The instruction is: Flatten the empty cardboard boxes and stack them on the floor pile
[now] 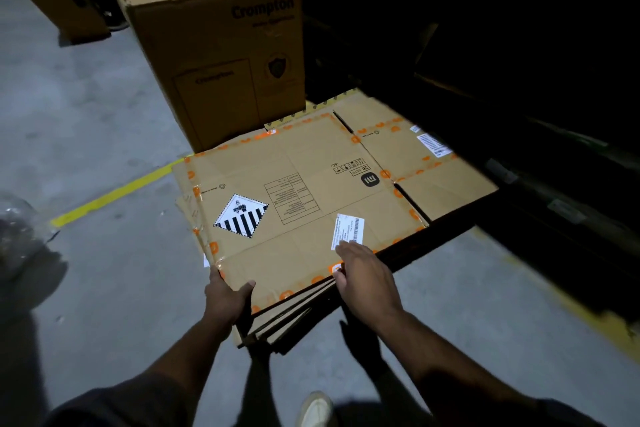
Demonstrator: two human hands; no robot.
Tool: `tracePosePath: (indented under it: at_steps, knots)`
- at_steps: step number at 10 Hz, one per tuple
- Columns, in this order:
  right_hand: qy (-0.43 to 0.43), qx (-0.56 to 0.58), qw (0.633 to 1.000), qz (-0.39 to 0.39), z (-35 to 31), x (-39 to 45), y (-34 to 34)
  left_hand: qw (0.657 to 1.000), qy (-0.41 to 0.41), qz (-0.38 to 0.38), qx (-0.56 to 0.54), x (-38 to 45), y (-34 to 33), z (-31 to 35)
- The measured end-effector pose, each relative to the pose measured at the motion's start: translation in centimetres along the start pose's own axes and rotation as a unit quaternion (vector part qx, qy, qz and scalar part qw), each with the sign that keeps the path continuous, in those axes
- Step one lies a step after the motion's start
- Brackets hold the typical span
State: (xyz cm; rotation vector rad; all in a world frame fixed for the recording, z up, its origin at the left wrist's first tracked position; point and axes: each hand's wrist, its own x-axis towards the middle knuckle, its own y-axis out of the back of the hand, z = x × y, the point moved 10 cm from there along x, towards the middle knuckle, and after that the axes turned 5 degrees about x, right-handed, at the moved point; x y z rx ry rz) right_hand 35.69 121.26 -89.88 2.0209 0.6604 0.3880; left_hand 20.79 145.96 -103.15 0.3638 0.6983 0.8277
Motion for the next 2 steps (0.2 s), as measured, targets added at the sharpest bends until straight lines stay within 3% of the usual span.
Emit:
tracePosePath:
  at_steps: [2]
  knots:
    - [-0.006, 0.011, 1.0, 0.012, -0.3, -2.6, 2.6, 0.996, 0.0, 0.025, 0.087, -3.9, -0.2, 0.4]
